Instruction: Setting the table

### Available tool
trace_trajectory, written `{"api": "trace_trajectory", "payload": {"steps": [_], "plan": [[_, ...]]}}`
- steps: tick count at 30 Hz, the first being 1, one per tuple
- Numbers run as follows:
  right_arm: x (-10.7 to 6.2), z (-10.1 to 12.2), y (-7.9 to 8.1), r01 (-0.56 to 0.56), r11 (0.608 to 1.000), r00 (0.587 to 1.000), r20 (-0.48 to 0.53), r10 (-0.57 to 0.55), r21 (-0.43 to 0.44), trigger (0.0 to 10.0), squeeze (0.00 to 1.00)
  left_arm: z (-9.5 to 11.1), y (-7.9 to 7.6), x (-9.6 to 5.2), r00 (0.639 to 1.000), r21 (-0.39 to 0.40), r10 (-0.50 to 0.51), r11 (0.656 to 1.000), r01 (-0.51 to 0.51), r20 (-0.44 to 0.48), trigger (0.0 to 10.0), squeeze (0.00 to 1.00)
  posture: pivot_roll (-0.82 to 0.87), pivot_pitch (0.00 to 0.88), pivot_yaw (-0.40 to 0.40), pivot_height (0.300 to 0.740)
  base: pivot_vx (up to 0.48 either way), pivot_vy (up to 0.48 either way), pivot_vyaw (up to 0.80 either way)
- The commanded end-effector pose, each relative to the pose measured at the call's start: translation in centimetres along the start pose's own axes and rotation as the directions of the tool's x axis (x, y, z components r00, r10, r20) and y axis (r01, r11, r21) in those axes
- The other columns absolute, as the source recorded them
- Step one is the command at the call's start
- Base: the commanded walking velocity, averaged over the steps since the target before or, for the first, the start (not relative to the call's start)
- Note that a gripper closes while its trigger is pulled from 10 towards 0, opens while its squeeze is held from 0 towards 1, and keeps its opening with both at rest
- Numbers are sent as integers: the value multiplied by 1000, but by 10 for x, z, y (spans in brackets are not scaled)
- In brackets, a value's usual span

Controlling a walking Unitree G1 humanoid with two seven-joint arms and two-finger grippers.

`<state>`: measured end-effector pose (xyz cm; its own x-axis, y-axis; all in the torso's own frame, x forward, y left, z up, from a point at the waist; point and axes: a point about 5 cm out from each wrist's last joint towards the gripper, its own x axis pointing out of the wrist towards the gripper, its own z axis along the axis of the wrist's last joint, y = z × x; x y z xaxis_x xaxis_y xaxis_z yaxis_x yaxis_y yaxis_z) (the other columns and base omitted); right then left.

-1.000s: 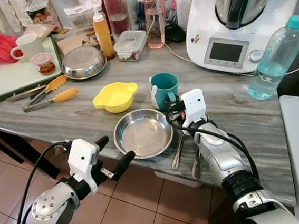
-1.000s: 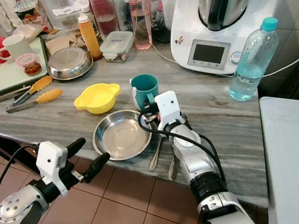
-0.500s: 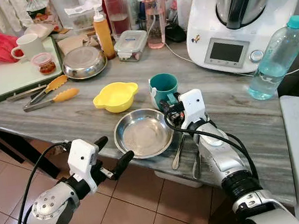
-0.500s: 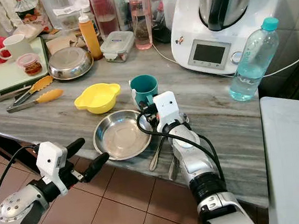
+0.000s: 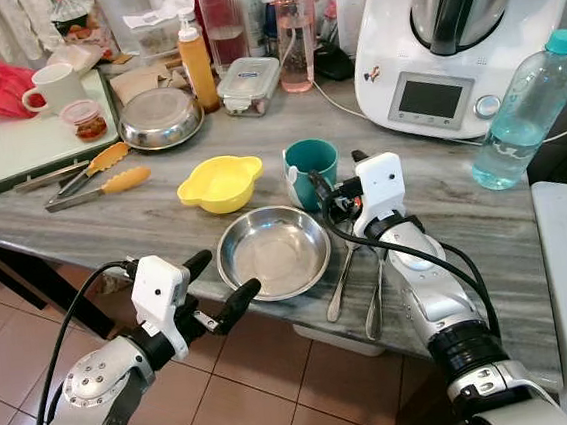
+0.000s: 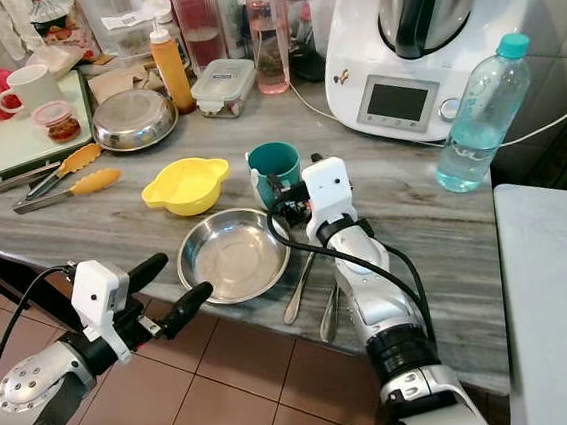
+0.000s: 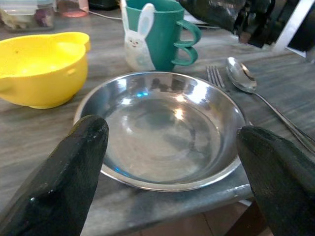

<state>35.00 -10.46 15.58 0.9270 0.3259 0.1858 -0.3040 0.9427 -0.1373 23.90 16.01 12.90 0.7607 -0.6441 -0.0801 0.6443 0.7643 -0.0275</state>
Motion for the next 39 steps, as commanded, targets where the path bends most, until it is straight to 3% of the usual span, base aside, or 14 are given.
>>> {"api": "trace_trajectory", "payload": {"steps": [1,6,10,12,17,20,26,34,35,36,37,39], "plan": [[0,8,-2,12,1000,1000,27,-12,-5,10000,1000,-2,0,0,1000,-2,-16,1000,16,-20,10000,0,54,72,66,740,0,0,0],[-4,17,-7,44,999,997,65,-43,-14,10000,1000,1,3,0,1000,14,22,1000,-22,4,10000,0,51,54,60,740,0,0,0],[-10,30,-14,96,995,989,115,-92,-27,10000,1000,5,12,4,992,37,117,992,-119,38,10000,0,44,34,52,740,0,0,0],[-22,39,-18,143,989,980,146,-136,-40,10000,1000,6,20,8,968,55,242,968,-246,59,10000,0,35,22,47,740,0,0,0],[-44,36,-22,187,981,975,127,-180,-46,10000,1000,7,25,12,930,63,355,930,-361,99,10000,0,14,0,39,740,0,0,0],[-61,27,-26,225,972,972,85,-220,-60,10000,1000,9,30,16,874,103,464,871,-480,142,10000,0,1,0,30,740,0,0,0],[-84,21,-29,243,966,970,30,-242,-88,10000,1000,2,31,21,830,84,537,830,-552,149,10000,0,-26,0,16,740,0,0,0],[-98,14,-29,239,965,970,-23,-243,-110,10000,996,-12,33,21,814,106,568,808,-579,118,10000,0,-40,0,19,740,0,0,0],[-99,14,-29,240,965,969,-31,-244,-109,10000,969,-13,33,22,814,106,568,808,-579,118,10000,0,-40,0,19,740,0,0,0],[-100,13,-28,239,965,969,-38,-245,-107,10000,604,-14,33,23,813,99,570,808,-581,114,10000,0,-41,0,21,740,0,0,0],[-101,13,-28,239,965,969,-42,-244,-106,10000,604,-14,33,23,813,93,572,808,-582,112,10000,0,-41,0,22,740,0,0,0],[-101,12,-27,239,966,968,-49,-245,-100,10000,75,-14,34,24,810,82,576,807,-585,112,10000,0,-41,0,25,740,0,0,0]]}}
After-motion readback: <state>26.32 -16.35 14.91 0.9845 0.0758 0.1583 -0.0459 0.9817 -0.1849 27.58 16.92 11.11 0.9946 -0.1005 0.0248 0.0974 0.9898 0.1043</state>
